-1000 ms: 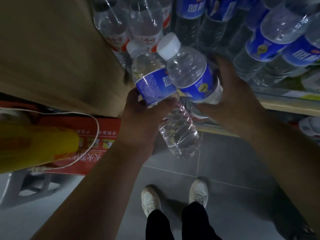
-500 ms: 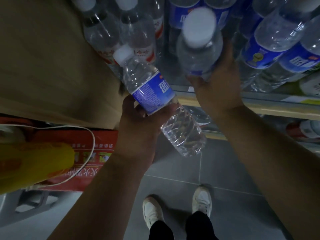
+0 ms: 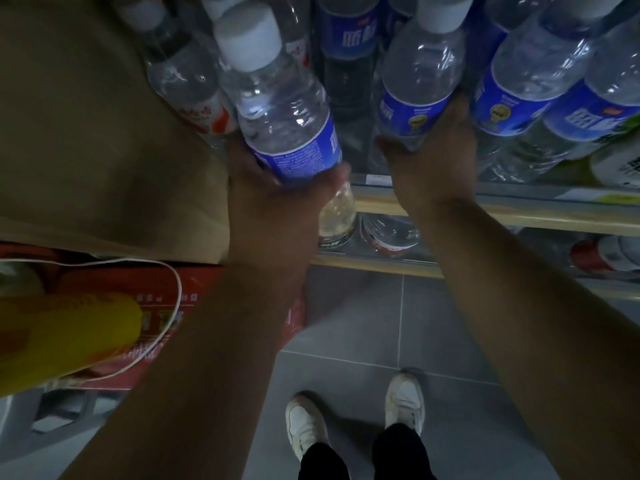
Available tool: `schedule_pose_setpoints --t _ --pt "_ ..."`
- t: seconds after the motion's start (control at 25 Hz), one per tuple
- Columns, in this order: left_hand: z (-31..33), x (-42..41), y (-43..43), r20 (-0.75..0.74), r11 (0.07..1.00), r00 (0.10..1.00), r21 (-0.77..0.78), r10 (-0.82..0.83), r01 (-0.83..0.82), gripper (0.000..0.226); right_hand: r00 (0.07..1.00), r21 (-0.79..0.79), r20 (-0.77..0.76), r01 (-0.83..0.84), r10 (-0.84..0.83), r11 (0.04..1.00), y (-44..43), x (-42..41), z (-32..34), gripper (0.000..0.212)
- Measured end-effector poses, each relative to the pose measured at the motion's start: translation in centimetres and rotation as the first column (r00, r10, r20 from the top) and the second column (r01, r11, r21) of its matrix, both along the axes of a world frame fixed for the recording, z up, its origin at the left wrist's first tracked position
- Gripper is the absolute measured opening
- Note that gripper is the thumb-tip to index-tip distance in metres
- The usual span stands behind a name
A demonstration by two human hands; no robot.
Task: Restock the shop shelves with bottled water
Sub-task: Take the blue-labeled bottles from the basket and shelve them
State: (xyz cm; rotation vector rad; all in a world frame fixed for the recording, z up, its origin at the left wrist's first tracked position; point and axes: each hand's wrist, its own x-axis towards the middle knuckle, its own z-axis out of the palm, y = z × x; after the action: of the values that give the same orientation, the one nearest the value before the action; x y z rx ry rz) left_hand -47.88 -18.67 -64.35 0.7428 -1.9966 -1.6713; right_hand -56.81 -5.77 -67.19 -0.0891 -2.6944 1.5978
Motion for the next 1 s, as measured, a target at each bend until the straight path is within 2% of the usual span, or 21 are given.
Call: schedule_pose_setpoints --t 0.16,0.24,0.36,0.48,0.64,0.8,1.0 --pt "-0.6 -0.5 -1.3 0.11 0.996 0.991 0.061 -0.078 0.072 0.098 1.0 0.005 -0.023 0.001 -0.001 1.0 0.2 -0.1 -0.2 0.075" --pt "-0.5 -0.5 -1.0 0.044 0.996 0.998 0.068 -0.052 0.049 0.101 1.0 0.004 -0.026 -0.006 0.006 1.0 0.2 0.0 -0.3 0.074" --pt "-0.2 -1.3 0.3 -0.126 0.999 0.991 -0.025 0.042 -0.046 0.094 0.999 -0.019 -0.036 0.001 -0.002 1.0 0.1 0.1 -0.3 0.07" --pt "-0.5 -2.3 1.4 -0.152 1.0 0.988 -0.024 0.004 -0.007 0.075 0.999 -0.012 -0.043 0.023 -0.023 1.0 0.3 0.1 -0.2 0.067" --pt "-1.0 -3.3 1.3 -0.174 0.995 0.981 -0.068 -0.087 0.076 0.073 0.998 0.03 -0.031 0.062 -0.061 0.998 0.2 0.4 -0.5 0.06" --pt "-1.8 -4.2 2.0 -0.05 0.977 0.99 -0.171 -0.134 0.124 0.072 0.995 0.034 -0.042 0.093 -0.092 0.995 -0.4 0.9 -0.9 0.057" --pt "-1.8 -7.0 1.4 0.061 0.978 0.986 -0.131 -0.158 0.165 0.067 0.992 -0.009 -0.042 0.116 -0.116 0.993 -0.4 0.8 -1.6 0.064"
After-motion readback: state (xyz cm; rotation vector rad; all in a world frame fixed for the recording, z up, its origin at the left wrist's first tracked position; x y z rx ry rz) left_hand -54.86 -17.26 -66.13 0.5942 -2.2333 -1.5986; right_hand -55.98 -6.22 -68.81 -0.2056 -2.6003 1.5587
